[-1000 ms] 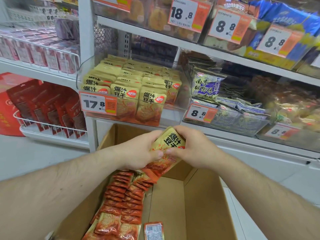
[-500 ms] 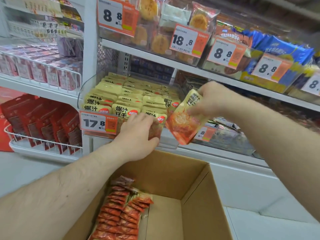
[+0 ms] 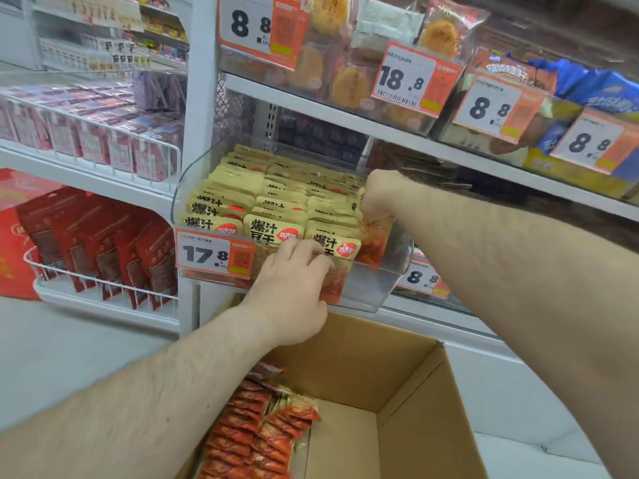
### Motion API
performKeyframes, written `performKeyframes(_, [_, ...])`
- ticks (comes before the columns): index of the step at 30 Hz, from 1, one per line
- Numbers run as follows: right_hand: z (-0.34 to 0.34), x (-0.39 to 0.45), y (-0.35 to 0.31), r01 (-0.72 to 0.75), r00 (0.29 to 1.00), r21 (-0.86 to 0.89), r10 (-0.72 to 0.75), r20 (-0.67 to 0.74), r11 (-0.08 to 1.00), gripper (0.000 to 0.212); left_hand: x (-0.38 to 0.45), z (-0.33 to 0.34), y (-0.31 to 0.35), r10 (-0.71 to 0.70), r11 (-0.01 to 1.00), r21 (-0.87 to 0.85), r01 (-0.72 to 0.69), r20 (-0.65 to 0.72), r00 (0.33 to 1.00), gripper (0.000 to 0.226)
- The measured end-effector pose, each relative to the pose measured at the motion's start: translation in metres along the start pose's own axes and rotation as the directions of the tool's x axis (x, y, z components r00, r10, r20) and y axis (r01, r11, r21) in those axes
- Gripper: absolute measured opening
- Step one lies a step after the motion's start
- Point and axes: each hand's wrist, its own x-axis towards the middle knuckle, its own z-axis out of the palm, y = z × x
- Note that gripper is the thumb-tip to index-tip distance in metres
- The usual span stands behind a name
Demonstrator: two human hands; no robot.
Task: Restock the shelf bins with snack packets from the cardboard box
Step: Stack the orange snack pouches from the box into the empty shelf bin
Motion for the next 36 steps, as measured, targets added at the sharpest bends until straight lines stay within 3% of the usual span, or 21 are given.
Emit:
performKeyframes(3, [0.027, 0.015, 0.005, 0.046, 0.999, -0.048, -0.047, -0.020, 0.998, 0.013, 0.000, 0.004, -0.002, 0.014, 0.999, 0.043, -0.013, -0.010, 1.000, 0.050])
performKeyframes(8, [0.041, 0.021, 0.015, 0.161, 0.953, -0.429, -0.253, -0.168, 0.889, 0.034, -0.001, 0.006, -0.005, 0.020, 0.997, 0.072, -0.021, 0.004, 1.000, 0.046])
performKeyframes(10, [0.043, 0.021, 0.012, 0.164, 0.930, -0.483, -0.298, -0.217, 0.860, 0.028, -0.001, 0.006, -0.005, 0.021, 0.997, 0.071, -0.022, 0.004, 1.000, 0.045])
performKeyframes(12, [0.049, 0.019, 0.010, 0.153, 0.920, -0.458, -0.296, -0.259, 0.876, 0.020, -0.002, 0.006, -0.005, 0.022, 0.997, 0.069, -0.022, 0.007, 1.000, 0.044])
performKeyframes(19, [0.061, 0.017, 0.002, 0.116, 0.934, -0.231, -0.186, -0.305, 0.966, 0.037, -0.003, 0.006, -0.002, 0.004, 0.998, 0.066, -0.005, 0.020, 1.000, 0.042])
performKeyframes(22, [0.068, 0.022, 0.003, 0.088, 0.922, -0.251, -0.174, -0.345, 0.964, 0.041, -0.003, 0.006, -0.002, -0.003, 0.998, 0.063, 0.001, 0.033, 0.999, 0.041])
performKeyframes(30, [0.060, 0.017, 0.003, 0.097, 0.950, -0.198, -0.150, -0.276, 0.975, 0.039, -0.002, 0.004, -0.001, -0.007, 0.998, 0.065, 0.004, 0.052, 0.999, 0.041])
performKeyframes(36, [0.049, -0.021, 0.014, 0.070, 0.936, -0.046, -0.081, -0.342, 0.997, 0.039, -0.002, 0.001, 0.005, 0.021, 0.996, 0.088, -0.023, 0.020, 1.000, 0.043])
